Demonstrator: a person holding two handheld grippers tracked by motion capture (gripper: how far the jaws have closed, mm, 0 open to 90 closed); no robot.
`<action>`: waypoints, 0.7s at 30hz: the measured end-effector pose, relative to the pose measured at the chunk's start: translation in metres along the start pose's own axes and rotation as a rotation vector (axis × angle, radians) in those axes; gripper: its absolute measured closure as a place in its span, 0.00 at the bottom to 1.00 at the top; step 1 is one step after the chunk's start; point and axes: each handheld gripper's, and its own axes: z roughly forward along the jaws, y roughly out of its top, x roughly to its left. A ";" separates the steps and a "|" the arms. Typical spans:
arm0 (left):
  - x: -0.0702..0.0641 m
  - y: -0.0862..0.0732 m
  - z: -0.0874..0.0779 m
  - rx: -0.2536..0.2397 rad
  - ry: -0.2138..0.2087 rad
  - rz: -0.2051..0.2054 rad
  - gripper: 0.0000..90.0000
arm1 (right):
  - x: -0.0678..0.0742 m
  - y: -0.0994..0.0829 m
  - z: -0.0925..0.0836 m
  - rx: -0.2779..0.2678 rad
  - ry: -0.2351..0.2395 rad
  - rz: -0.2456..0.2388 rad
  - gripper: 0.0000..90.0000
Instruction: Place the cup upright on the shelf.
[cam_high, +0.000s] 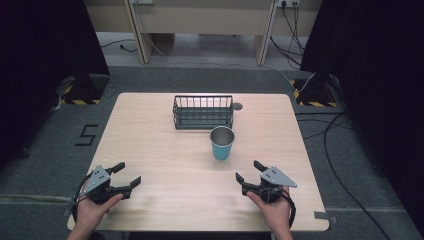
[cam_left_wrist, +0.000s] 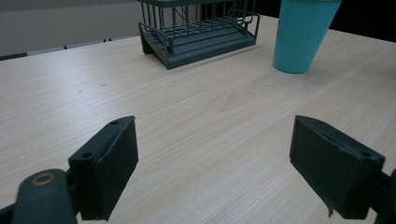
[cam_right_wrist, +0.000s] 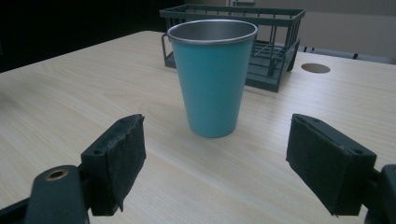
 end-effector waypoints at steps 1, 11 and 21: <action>0.000 0.000 0.000 0.001 0.000 0.000 0.17 | 0.000 0.001 0.002 0.000 0.000 -0.004 0.23; 0.000 0.000 0.000 0.001 -0.002 0.001 0.16 | -0.001 0.008 0.018 0.024 -0.002 0.008 0.21; 0.000 0.000 0.000 0.000 -0.002 0.001 0.17 | 0.001 0.016 0.038 0.035 0.015 -0.003 0.20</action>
